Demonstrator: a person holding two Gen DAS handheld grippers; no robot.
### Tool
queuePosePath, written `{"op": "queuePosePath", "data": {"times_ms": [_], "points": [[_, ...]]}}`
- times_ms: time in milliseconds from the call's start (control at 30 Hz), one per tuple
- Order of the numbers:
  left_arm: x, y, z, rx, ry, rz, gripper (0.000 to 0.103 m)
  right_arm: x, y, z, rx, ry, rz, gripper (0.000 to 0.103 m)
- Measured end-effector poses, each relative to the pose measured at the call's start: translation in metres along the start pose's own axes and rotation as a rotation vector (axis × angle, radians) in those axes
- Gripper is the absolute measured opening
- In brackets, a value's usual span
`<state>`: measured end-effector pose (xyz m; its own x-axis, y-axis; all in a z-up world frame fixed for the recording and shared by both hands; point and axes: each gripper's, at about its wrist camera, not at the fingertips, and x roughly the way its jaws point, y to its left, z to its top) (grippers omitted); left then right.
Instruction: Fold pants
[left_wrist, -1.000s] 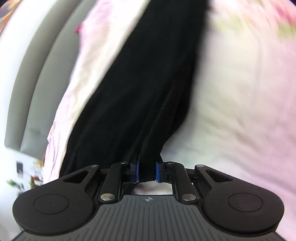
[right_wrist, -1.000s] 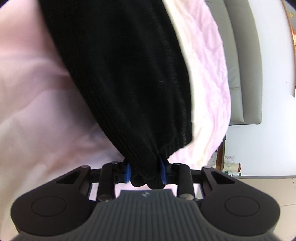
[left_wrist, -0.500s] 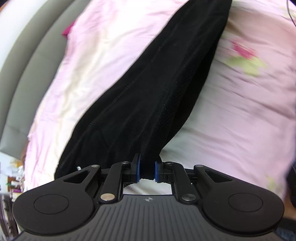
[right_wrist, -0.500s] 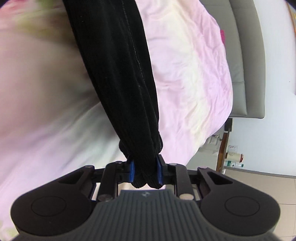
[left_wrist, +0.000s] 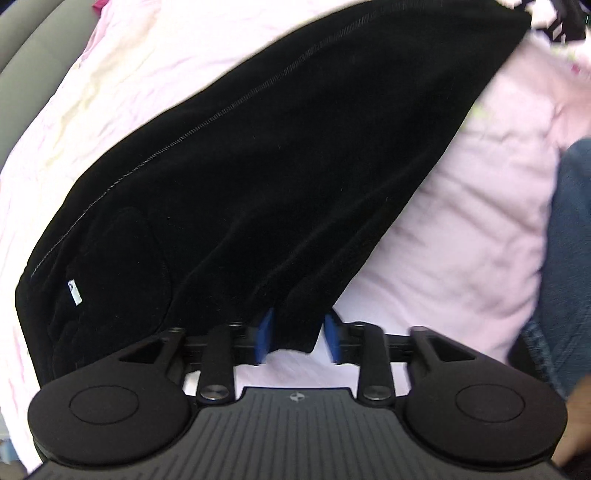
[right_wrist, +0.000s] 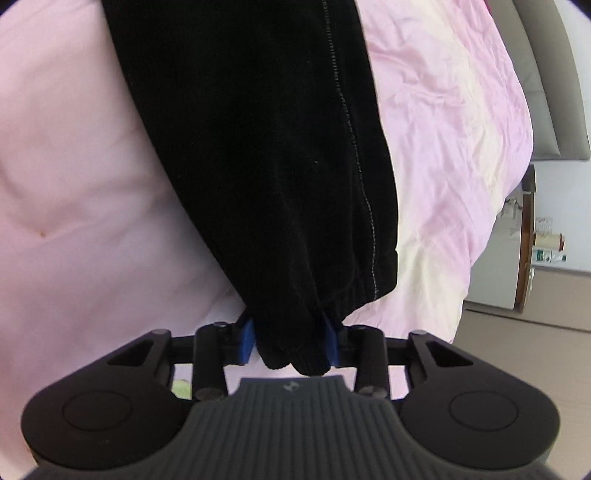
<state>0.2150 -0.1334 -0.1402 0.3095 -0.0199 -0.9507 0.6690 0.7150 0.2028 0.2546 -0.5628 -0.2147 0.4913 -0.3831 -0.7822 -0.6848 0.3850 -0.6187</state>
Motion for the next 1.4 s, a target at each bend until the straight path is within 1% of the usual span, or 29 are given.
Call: {"op": "queuePosePath", "data": {"times_ms": [33, 67, 100, 133, 233, 333, 400, 433, 467, 567, 667, 733, 800, 867, 900, 967, 1000, 1067, 1100, 1133, 1167, 1200, 1233, 1267, 1300, 1333, 1400], "points": [[-0.008, 0.006, -0.002, -0.016, -0.018, -0.009, 0.056, -0.004, -0.004, -0.002, 0.029, 0.002, 0.015, 0.054], [-0.017, 0.014, -0.004, -0.036, -0.038, -0.011, 0.059, -0.009, -0.007, -0.006, 0.063, -0.004, 0.044, 0.059], [-0.023, 0.022, -0.005, -0.055, -0.047, -0.007, 0.059, -0.015, -0.014, -0.01, 0.107, -0.012, 0.086, 0.065], [-0.029, 0.035, -0.006, -0.089, -0.055, 0.004, 0.059, -0.02, -0.021, -0.013, 0.153, -0.014, 0.122, 0.065], [-0.04, 0.078, -0.006, -0.202, -0.081, 0.051, 0.059, -0.036, -0.05, -0.021, 0.302, -0.051, 0.183, 0.066], [-0.046, 0.13, -0.005, -0.316, -0.123, 0.117, 0.066, -0.043, -0.082, -0.024, 0.482, -0.086, 0.229, 0.067], [-0.044, 0.166, -0.005, -0.389, -0.143, 0.172, 0.071, -0.037, -0.101, -0.021, 0.605, -0.084, 0.239, 0.067], [-0.038, 0.182, 0.001, -0.426, -0.149, 0.196, 0.072, -0.032, -0.108, -0.02, 0.668, -0.079, 0.244, 0.067], [-0.034, 0.198, 0.0, -0.463, -0.152, 0.216, 0.074, -0.025, -0.114, -0.018, 0.726, -0.071, 0.252, 0.067], [-0.021, 0.252, -0.009, -0.601, -0.159, 0.258, 0.076, -0.001, -0.129, -0.011, 0.879, -0.062, 0.282, 0.067], [0.001, 0.303, -0.019, -0.749, -0.15, 0.255, 0.078, 0.02, -0.138, -0.007, 1.021, -0.062, 0.306, 0.067], [0.016, 0.333, -0.029, -0.836, -0.142, 0.243, 0.08, 0.039, -0.148, -0.007, 1.124, -0.058, 0.326, 0.071], [0.03, 0.35, -0.039, -0.921, -0.135, 0.208, 0.082, 0.052, -0.154, -0.01, 1.226, -0.051, 0.338, 0.074], [0.041, 0.363, -0.046, -0.983, -0.132, 0.152, 0.082, 0.063, -0.158, -0.013, 1.318, -0.04, 0.348, 0.074], [0.044, 0.368, -0.051, -1.006, -0.133, 0.119, 0.08, 0.067, -0.159, -0.016, 1.362, -0.033, 0.353, 0.074], [0.054, 0.37, -0.053, -1.033, -0.132, 0.062, 0.073, 0.077, -0.159, -0.02, 1.428, -0.009, 0.364, 0.074], [0.06, 0.368, -0.053, -1.033, -0.134, 0.058, 0.073, 0.082, -0.159, -0.023, 1.456, 0.004, 0.363, 0.075], [0.066, 0.364, -0.049, -1.017, -0.13, 0.084, 0.073, 0.092, -0.157, -0.027, 1.515, 0.014, 0.387, 0.075], [0.068, 0.362, -0.047, -1.019, -0.127, 0.096, 0.071, 0.097, -0.155, -0.028, 1.542, 0.019, 0.41, 0.073], [0.068, 0.36, -0.046, -1.026, -0.123, 0.12, 0.066, 0.1, -0.152, -0.028, 1.564, 0.019, 0.432, 0.069], [0.068, 0.358, -0.044, -1.031, -0.127, 0.141, 0.064, 0.103, -0.149, -0.028, 1.579, 0.019, 0.444, 0.065], [0.067, 0.354, -0.041, -1.016, -0.129, 0.161, 0.058, 0.104, -0.147, -0.028, 1.586, 0.023, 0.43, 0.056], [0.066, 0.348, -0.036, -0.987, -0.123, 0.179, 0.054, 0.103, -0.145, -0.027, 1.584, 0.022, 0.397, 0.04], [0.064, 0.342, -0.031, -0.956, -0.115, 0.203, 0.049, 0.1, -0.145, -0.027, 1.575, 0.021, 0.363, 0.035], [0.061, 0.335, -0.025, -0.924, -0.105, 0.248, 0.023, 0.095, -0.144, -0.029, 1.57, 0.007, 0.34, 0.034], [0.057, 0.33, -0.021, -0.904, -0.105, 0.277, 0.023, 0.09, -0.143, -0.03, 1.566, -0.015, 0.332, 0.031], [0.048, 0.323, -0.019, -0.9, -0.122, 0.31, 0.019, 0.076, -0.142, -0.028, 1.522, -0.042, 0.291, 0.029]]}}
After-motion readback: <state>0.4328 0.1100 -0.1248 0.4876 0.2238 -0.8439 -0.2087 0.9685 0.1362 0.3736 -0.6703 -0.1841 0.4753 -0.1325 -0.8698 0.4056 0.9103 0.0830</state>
